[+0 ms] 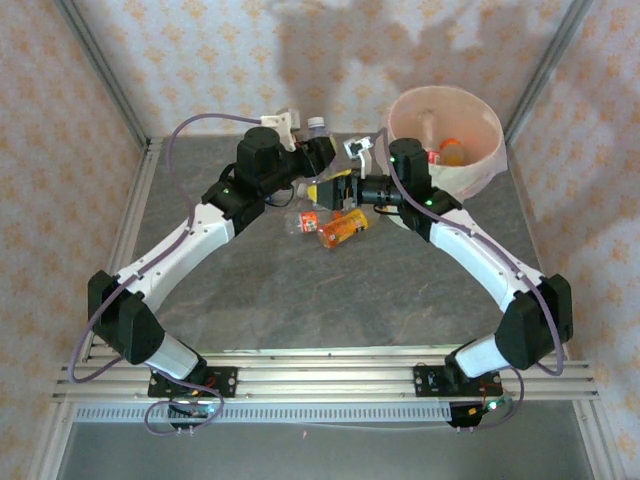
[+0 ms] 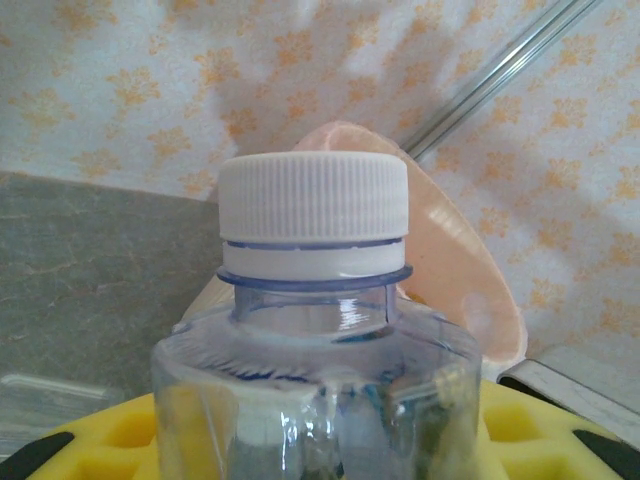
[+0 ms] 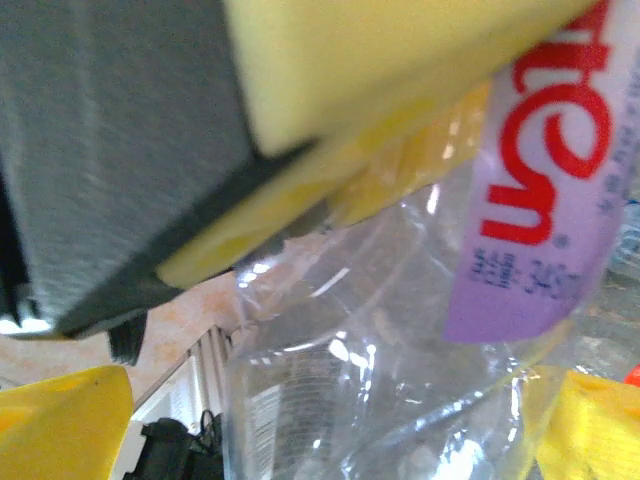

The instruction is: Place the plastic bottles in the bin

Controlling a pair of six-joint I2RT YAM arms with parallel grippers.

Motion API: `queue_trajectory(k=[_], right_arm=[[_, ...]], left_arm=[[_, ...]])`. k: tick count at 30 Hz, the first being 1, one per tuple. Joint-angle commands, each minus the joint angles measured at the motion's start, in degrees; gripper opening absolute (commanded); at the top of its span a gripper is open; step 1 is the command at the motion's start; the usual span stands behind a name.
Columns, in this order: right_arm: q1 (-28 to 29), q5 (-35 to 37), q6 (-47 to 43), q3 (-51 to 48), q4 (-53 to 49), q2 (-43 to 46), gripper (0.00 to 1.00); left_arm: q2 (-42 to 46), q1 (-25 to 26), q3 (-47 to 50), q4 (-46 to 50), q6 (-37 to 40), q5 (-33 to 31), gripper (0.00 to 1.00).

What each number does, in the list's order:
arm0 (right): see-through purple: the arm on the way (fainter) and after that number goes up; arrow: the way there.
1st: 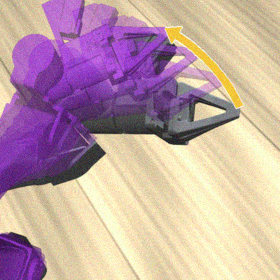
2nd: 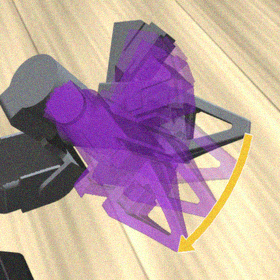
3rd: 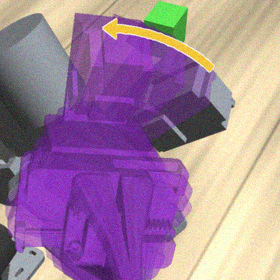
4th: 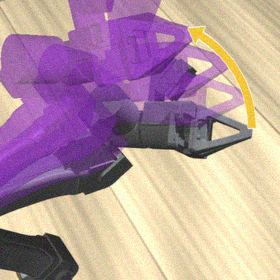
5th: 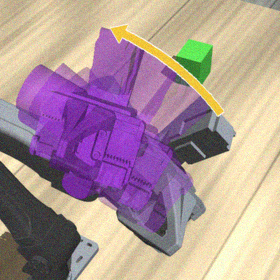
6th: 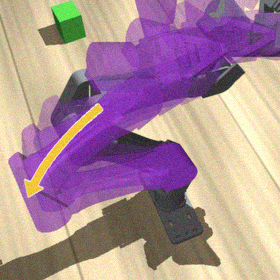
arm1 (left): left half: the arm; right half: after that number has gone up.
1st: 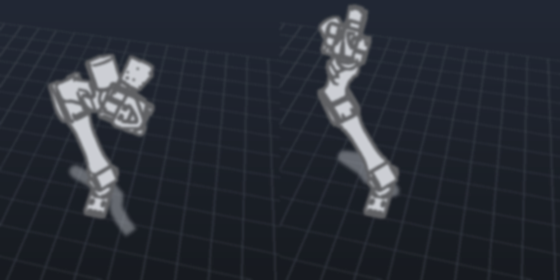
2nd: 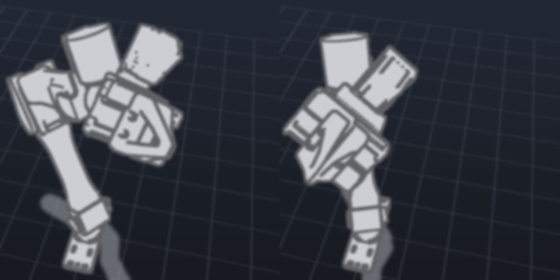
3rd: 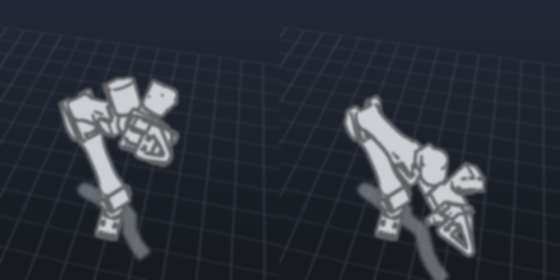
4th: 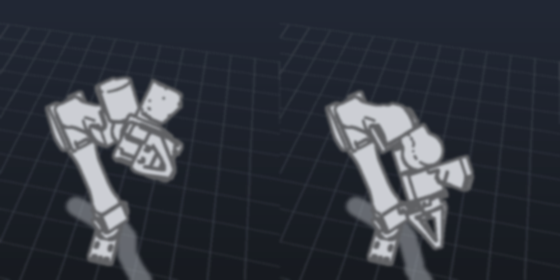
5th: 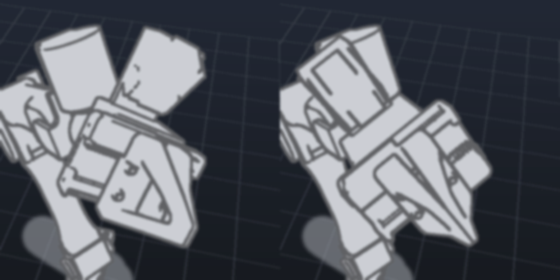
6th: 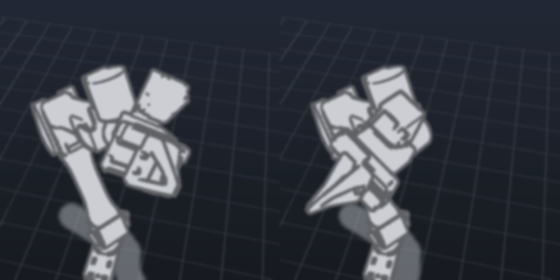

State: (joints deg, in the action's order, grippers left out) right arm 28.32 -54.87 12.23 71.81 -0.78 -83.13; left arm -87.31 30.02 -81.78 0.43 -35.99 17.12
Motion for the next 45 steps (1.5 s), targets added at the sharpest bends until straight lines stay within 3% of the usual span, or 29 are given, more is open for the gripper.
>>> queue_trajectory(k=[1,5,8,11,17,25,27,29,32,36,45], right_arm=[[-0.04,4.08,1.43,-0.76,2.91,0.88,0.99],[0.01,6.55,4.64,-1.21,6.41,-0.67,0.94],[-0.01,7.07,4.77,-1.59,7.17,-0.89,0.8],[0.07,6.35,2.36,-1.85,5.12,-0.56,0.69],[0.62,5.34,-3.14,-1.86,-1.1,-0.18,0.6],[0.68,9.7,-3.67,-2.16,-2.43,0.19,0.39],[0.66,10.82,-4.28,-2.11,-2.79,0.49,0.36],[0.64,12.98,-5.04,-2.16,-3.61,0.81,0.35],[0.67,16.48,-6.28,-2.42,-4.76,1.53,0.35],[0.6,20.37,-8.31,-1.81,-7.7,2.23,0.34],[-2.67,27.23,-11.32,2.66,-15.26,3.59,0.31]], left_arm=[[-1.41,0.35,-2.24,-3.3,-1.25,1.05,0.33],[-2.51,0.3,-1.78,-4.26,-3.22,2.23,0.33],[-2.61,0.28,-1.03,-4.91,-3.87,2.22,0.33],[-2.76,0.3,-1.25,-4.1,-3.83,2.44,0.34],[-3.13,0.3,-1.72,-3.82,-4.25,3.37,0.34],[-3.74,0.3,-1.97,-3.53,-5.06,4.31,0.38],[-3.46,0.27,-2.37,-2.63,-4.86,4.32,0.47],[-2.93,0.22,-2.72,-2.38,-4.6,4.88,0.73],[-1.8,0.25,-3.46,-1.19,-3.55,5.24,0.92],[0.83,0.24,-2.33,0.63,-2.1,1.28,1.0],[10.53,-0.65,6.72,-0.98,-1.13,-9.16,1.0]])
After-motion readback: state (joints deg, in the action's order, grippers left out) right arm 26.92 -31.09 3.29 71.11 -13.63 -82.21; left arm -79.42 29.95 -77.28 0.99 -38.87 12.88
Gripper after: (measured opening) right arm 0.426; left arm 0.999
